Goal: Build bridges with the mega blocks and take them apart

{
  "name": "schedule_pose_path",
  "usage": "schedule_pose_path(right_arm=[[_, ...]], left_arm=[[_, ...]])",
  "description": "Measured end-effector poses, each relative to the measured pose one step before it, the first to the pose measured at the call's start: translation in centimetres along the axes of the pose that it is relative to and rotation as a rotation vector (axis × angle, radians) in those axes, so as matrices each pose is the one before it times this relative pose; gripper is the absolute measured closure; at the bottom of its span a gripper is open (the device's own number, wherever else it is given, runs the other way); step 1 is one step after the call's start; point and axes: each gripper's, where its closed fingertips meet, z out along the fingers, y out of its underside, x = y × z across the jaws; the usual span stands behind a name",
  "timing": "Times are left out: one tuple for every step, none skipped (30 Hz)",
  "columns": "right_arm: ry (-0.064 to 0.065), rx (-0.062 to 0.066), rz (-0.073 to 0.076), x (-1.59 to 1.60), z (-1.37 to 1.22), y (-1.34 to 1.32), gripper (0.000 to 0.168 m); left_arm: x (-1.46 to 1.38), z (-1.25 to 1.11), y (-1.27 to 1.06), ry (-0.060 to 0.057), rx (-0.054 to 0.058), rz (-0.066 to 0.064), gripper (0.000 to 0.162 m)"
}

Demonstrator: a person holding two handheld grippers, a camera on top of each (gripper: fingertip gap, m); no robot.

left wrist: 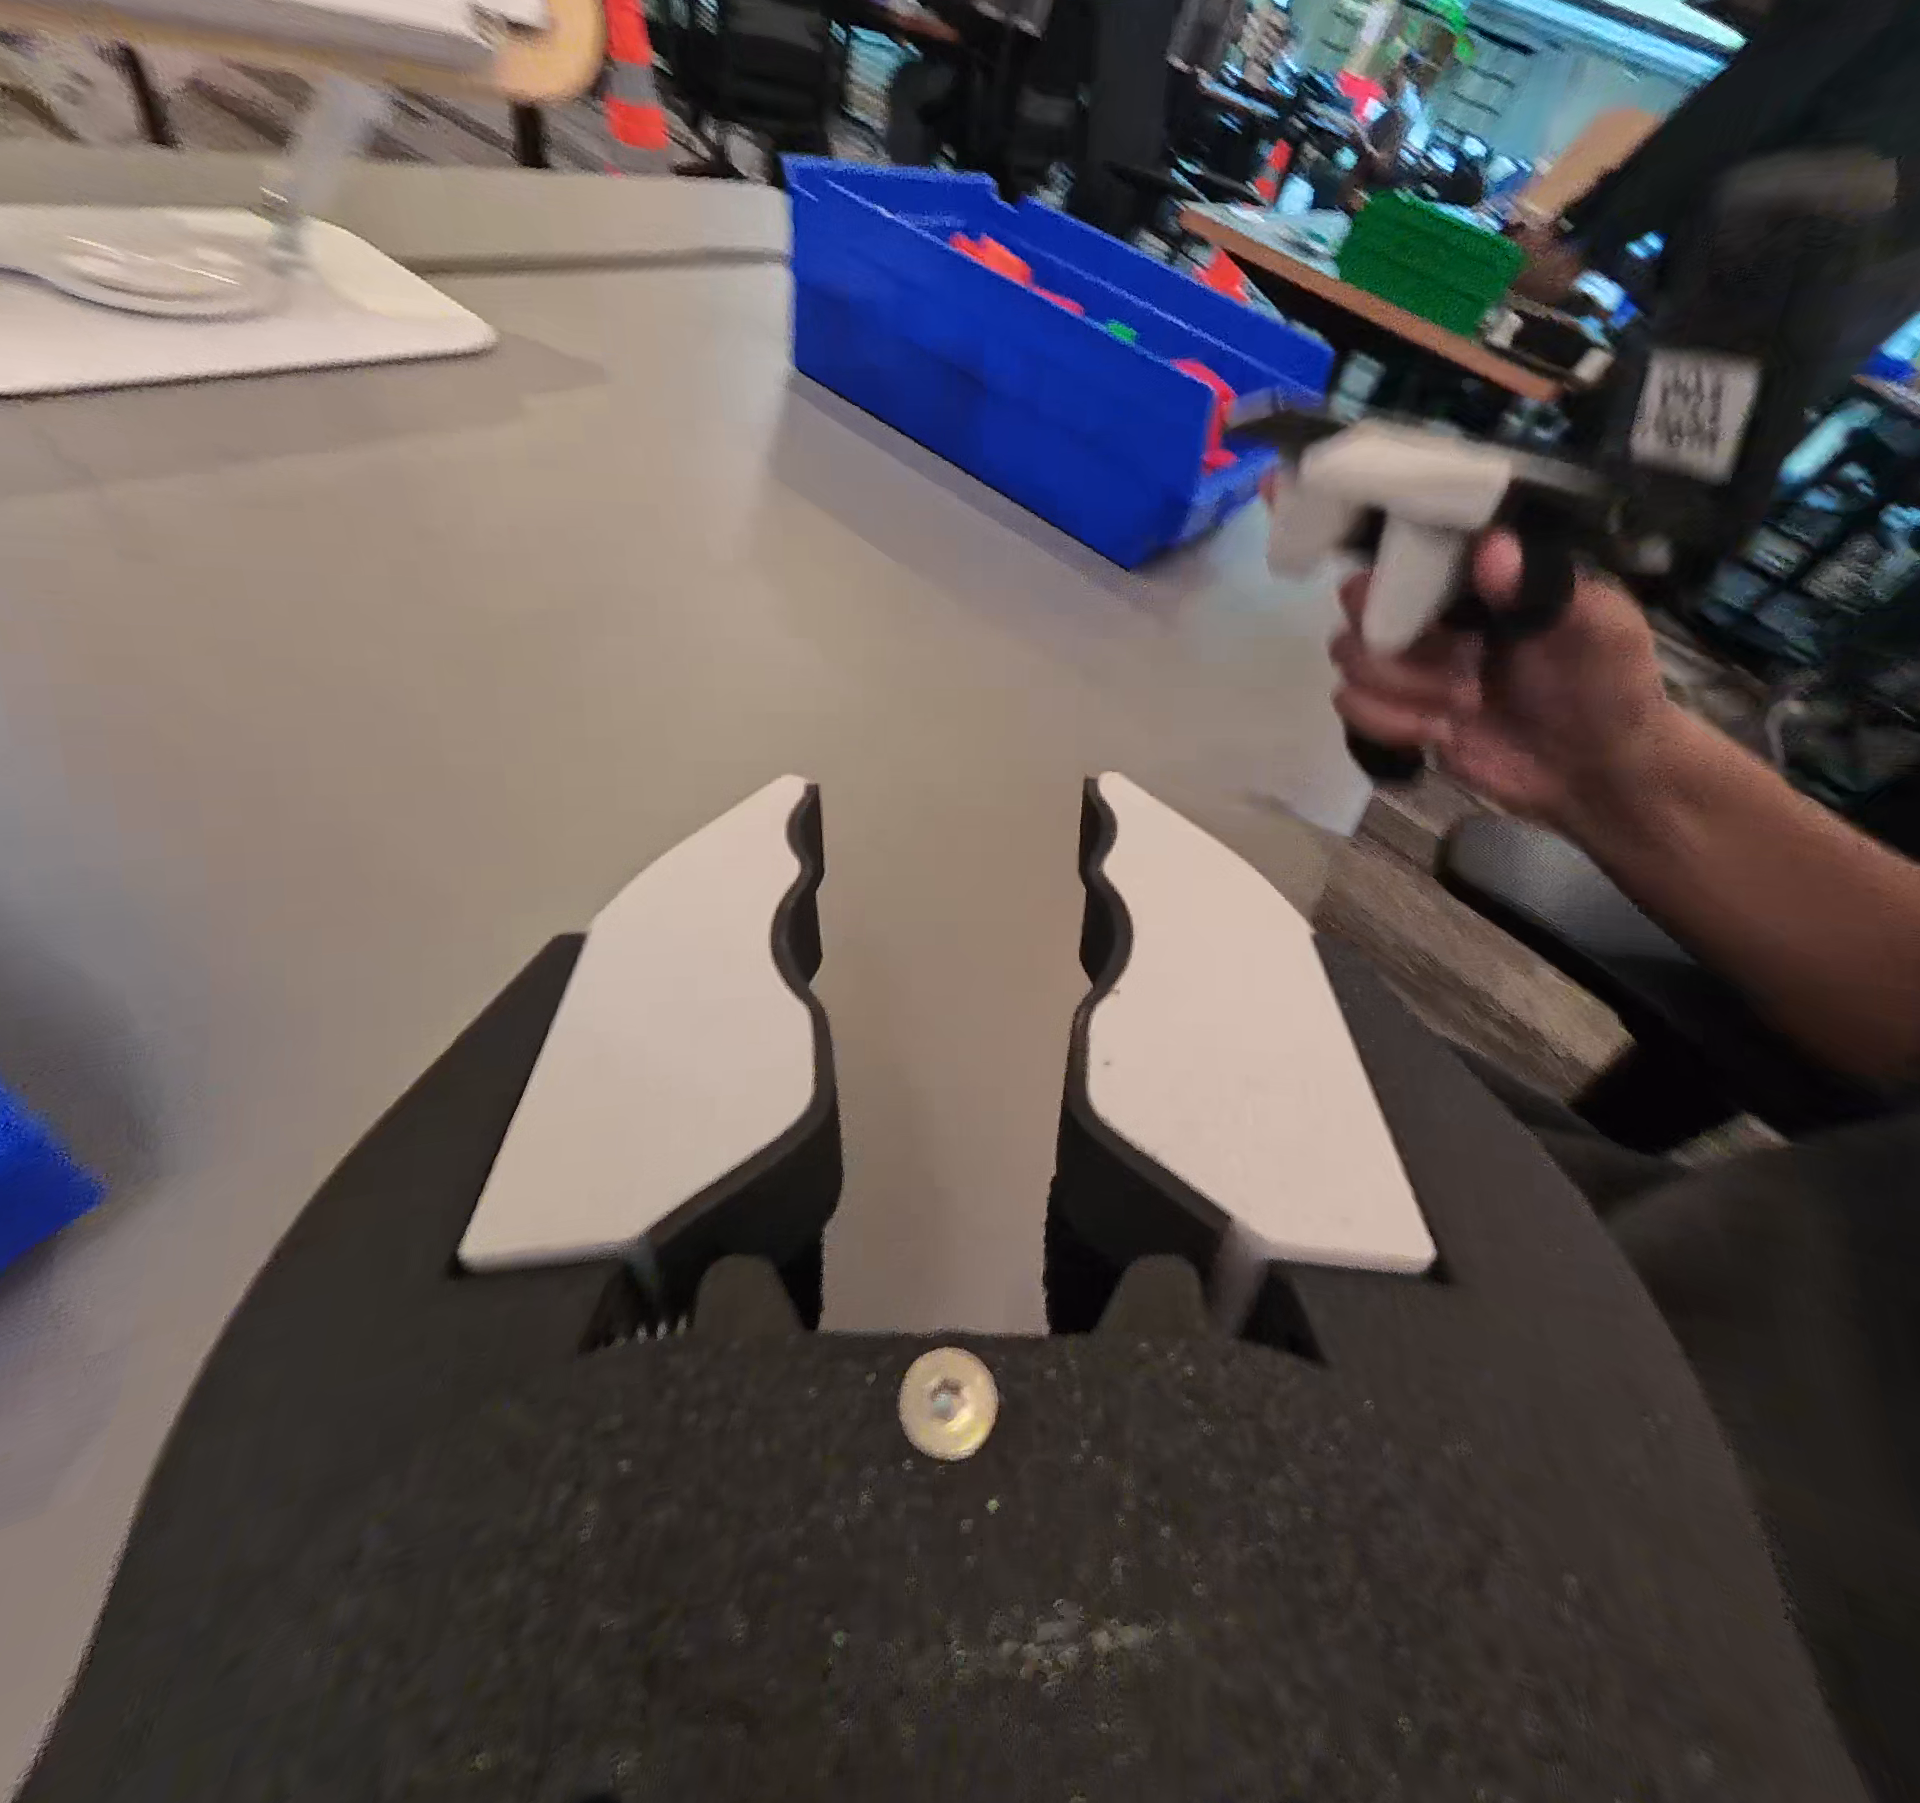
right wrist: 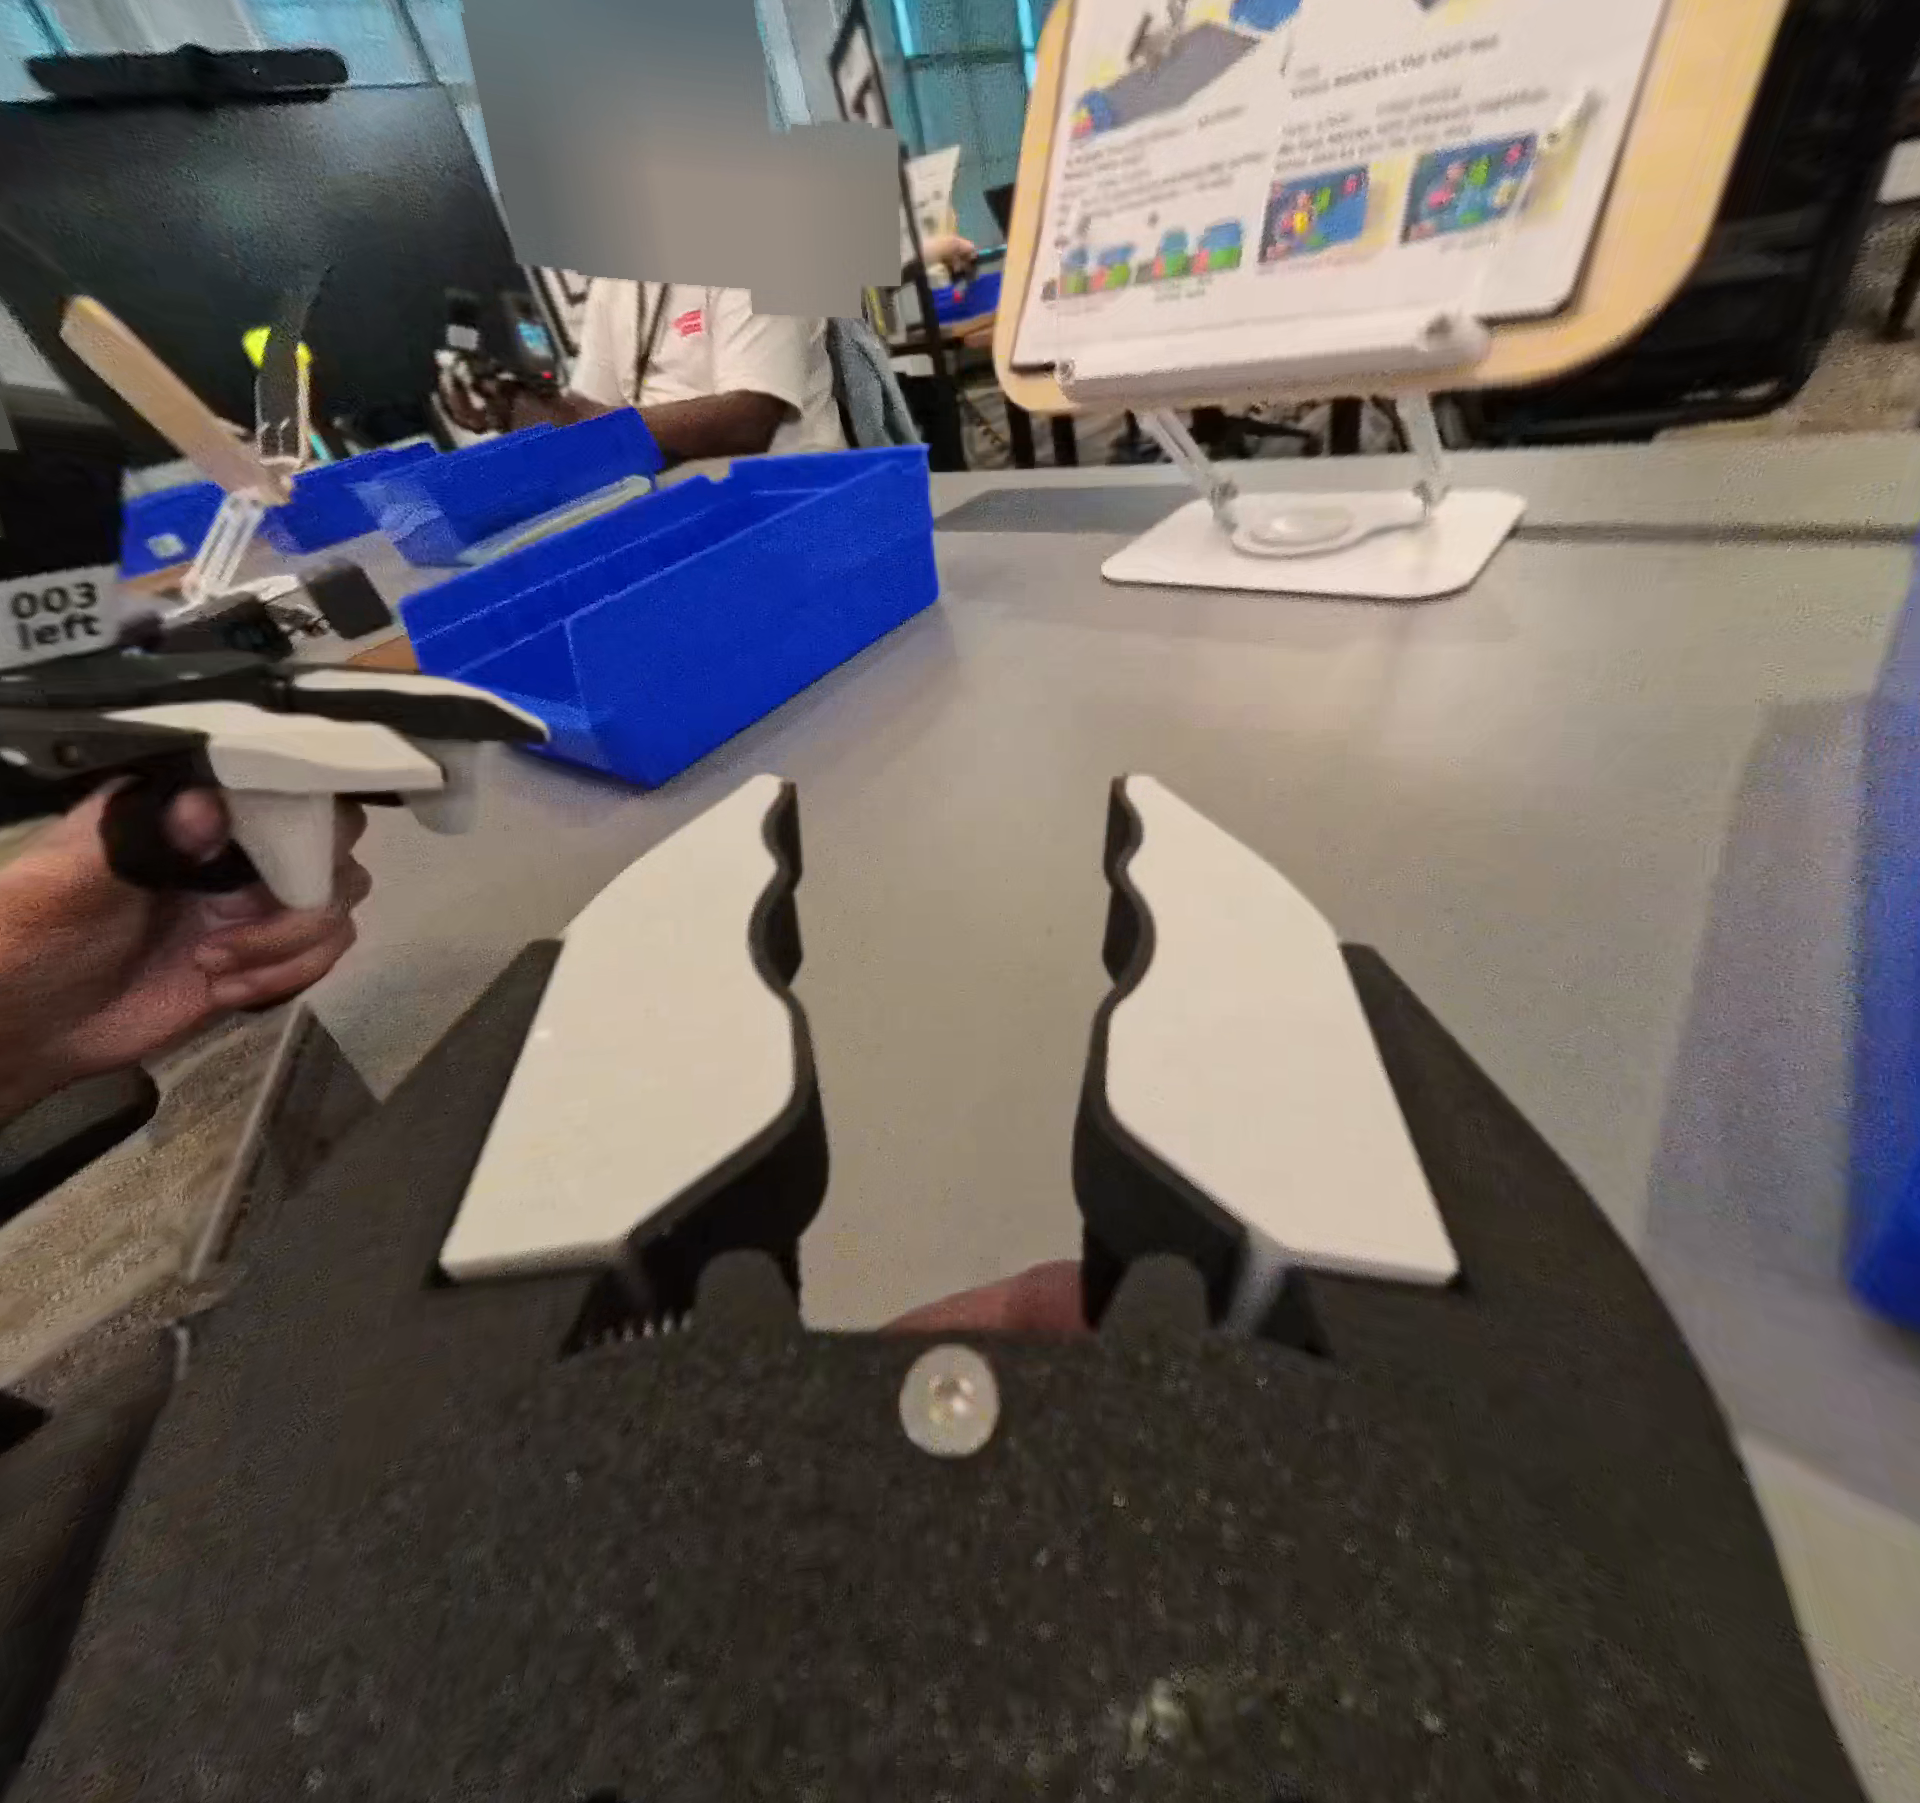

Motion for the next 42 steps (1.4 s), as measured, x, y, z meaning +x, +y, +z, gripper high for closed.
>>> schedule_pose_path(right_arm=[[-0.0013, -0.0013, 0.0324, -0.689, 0.035, 1.455, 0.114], [-0.0106, -0.0192, 0.0235, -0.534, 0.088, 1.274, 0.112], [0.0135, -0.0263, 0.0166, -0.007, 0.152, 1.0, 0.112], [0.016, -0.025, -0.0016, 0.077, 0.106, 0.494, 0.11], [0.0098, -0.013, -0.0237, 0.009, -0.003, 0.007, 0.109], [0.029, -0.0107, -0.0319, 0.301, -0.154, -0.071, 0.11], [0.0428, -0.0214, -0.0289, 0.516, -0.195, 0.088, 0.11], [0.0372, -0.0273, -0.0219, 0.463, -0.165, 0.102, 0.11], [0.023, -0.0257, -0.0141, 0.332, -0.109, 0.134, 0.11], [0.0098, -0.011, -0.0093, 0.222, -0.126, 0.014, 0.11], [0.0056, 0.0074, -0.0071, 0.143, -0.203, -0.177, 0.11], [0.0046, 0.0068, -0.0057, 0.159, -0.141, -0.172, 0.11], [0.0003, -0.0024, -0.0021, 0.131, -0.119, -0.081, 0.11], [-0.0011, 0.0017, -0.0007, 0.095, -0.159, -0.156, 0.11], [0.0089, 0.0101, 0.0004, 0.249, -0.247, -0.305, 0.11], [0.0069, 0.0126, -0.0007, 0.231, -0.274, -0.361, 0.111], [0.0028, 0.0087, -0.0031, 0.168, -0.248, -0.311, 0.111], [0.0029, 0.0039, -0.0056, 0.206, -0.252, -0.249, 0.111], [0.0144, 0.0035, -0.0089, 0.355, -0.236, -0.237, 0.111], [0.0278, 0.0112, -0.0054, 0.651, -0.436, -0.305, 0.111], [0.0262, 0.0163, 0.0003, 0.693, -0.534, -0.29, 0.112], [0.0295, 0.011, 0.0028, 0.807, -0.647, -0.096, 0.112], [0.0432, 0.0203, 0.0085, 1.093, -0.766, -0.077, 0.112], [0.0394, 0.0308, 0.0111, 1.129, -0.82, -0.136, 0.114], [0.0399, 0.0255, 0.0114, 1.24, -0.728, -0.115, 0.116], [0.0442, 0.0164, 0.017, 1.37, -0.557, -0.068, 0.116], [0.0309, 0.0059, 0.0242, 1.179, -0.328, -0.106, 0.117], [0.0226, 0.0053, 0.0271, 1.069, -0.262, -0.272, 0.117], [0.0363, 0.0184, 0.0245, 1.262, -0.306, -0.482, 0.117], [0.0435, 0.0255, 0.0135, 1.357, -0.332, -0.543, 0.118], [0.0515, 0.0214, -0.0007, 1.427, -0.287, -0.401, 0.12], [0.0623, 0.0196, -0.0123, 1.574, -0.249, -0.315, 0.12], [0.0577, 0.0156, -0.024, 1.511, -0.182, -0.171, 0.121], [0.051, 0.0092, -0.0358, 1.398, -0.055, 0.029, 0.121], [0.0453, -0.0047, -0.0452, 1.314, 0.068, 0.312, 0.122], [0.0448, -0.0135, -0.0433, 1.249, 0.136, 0.54, 0.122], [0.0368, -0.0165, -0.0264, 1.064, 0.208, 0.698, 0.123], [0.0205, -0.0199, -0.0014, 0.739, 0.234, 0.736, 0.123], [-0.0011, -0.0217, 0.0229, 0.365, 0.228, 0.655, 0.123], [-0.0163, -0.026, 0.0372, 0.097, 0.225, 0.568, 0.122], [-0.0198, -0.0248, 0.0347, -0.057, 0.18, 0.45, 0.121], [-0.011, -0.0145, 0.0229, -0.05, 0.083, 0.288, 0.12]], left_arm=[[-0.737, -0.407, -0.476, -0.0425, 0.0275, -0.0022, 0.115], [-0.839, -0.409, -0.456, -0.0489, 0.0286, -0.0015, 0.116], [-0.757, -0.317, -0.398, -0.0419, 0.0278, 0.0014, 0.119], [-0.625, -0.148, -0.239, -0.0317, 0.0175, 0.0052, 0.118], [-0.561, 0.027, -0.002, -0.0294, 0.001, 0.0051, 0.114], [-0.445, 0.106, 0.158, -0.0253, -0.0077, 0.0038, 0.108], [-0.245, 0.15, 0.266, -0.0165, -0.0087, 0.006, 0.103], [-0.096, 0.179, 0.448, -0.0094, -0.0169, 0.0081, 0.103], [0.027, 0.169, 0.652, -0.0042, -0.031, 0.0079, 0.103], [0.173, 0.171, 0.596, 0.0012, -0.0316, 0.007, 0.103], [0.23, 0.211, 0.477, 0.001, -0.0258, 0.0048, 0.104], [0.241, 0.224, 0.436, -0.0018, -0.0248, 0.0025, 0.104], [0.265, 0.208, 0.311, -0.0003, -0.015, 0.0016, 0.104], [0.316, 0.177, 0.212, 0.0033, -0.0053, 0.002, 0.104], [0.289, 0.182, 0.216, 0.0031, -0.0065, 0.002, 0.104], [0.248, 0.179, 0.244, 0.0009, -0.0095, 0.0019, 0.103], [0.215, 0.177, 0.211, 0.0002, -0.01, 0.0023, 0.102], [0.177, 0.164, 0.184, -0.0007, -0.0085, 0.0029, 0.102], [0.124, 0.175, 0.171, -0.0038, -0.0071, 0.0028, 0.101], [0.136, 0.238, 0.166, -0.005, -0.0085, 0.0001, 0.1], [0.276, 0.3, 0.078, -0.0002, -0.0061, -0.0029, 0.099], [0.569, 0.405, -0.174, 0.0115, 0.0051, -0.0066, 0.099], [0.998, 0.58, -0.459, 0.0289, 0.0118, -0.0077, 0.099], [1.268, 0.815, -0.593, 0.0335, 0.0064, 0.0021, 0.099], [1.361, 1.094, -0.706, 0.0253, 0.0018, 0.0162, 0.098], [1.564, 1.322, -0.749, 0.0264, -0.0003, 0.0281, 0.097], [1.604, 1.548, -0.767, 0.023, -0.0022, 0.0348, 0.097], [1.467, 1.8, -0.961, 0.0141, 0.0041, 0.0325, 0.095], [1.315, 2.024, -1.232, 0.0112, 0.0097, 0.0244, 0.094], [1.067, 2.168, -1.354, 0.0039, 0.0115, 0.0116, 0.093], [0.827, 2.252, -1.347, -0.0038, 0.0133, -0.0048, 0.093], [0.706, 2.302, -1.197, -0.0048, 0.0106, -0.0178, 0.091], [0.595, 2.305, -0.957, -0.0058, 0.0058, -0.029, 0.09], [0.596, 2.204, -0.72, 0.0005, 0.0009, -0.0491, 0.089], [0.749, 2.041, -0.518, 0.014, -0.0047, -0.0579, 0.089], [0.627, 1.855, -0.346, 0.0073, -0.0088, -0.0413, 0.089], [0.312, 1.649, -0.221, -0.0151, -0.0081, -0.0175, 0.089], [-0.104, 1.432, -0.15, -0.0392, -0.0065, 0.0051, 0.091], [-0.462, 1.225, -0.05, -0.0562, -0.0082, 0.0168, 0.091], [-0.661, 1.026, 0.021, -0.0578, -0.0098, 0.0188, 0.091], [-0.722, 0.819, 0.1, -0.0494, -0.0114, 0.0182, 0.095], [-0.779, 0.606, 0.21, -0.04, -0.0147, 0.0061, 0.105]])
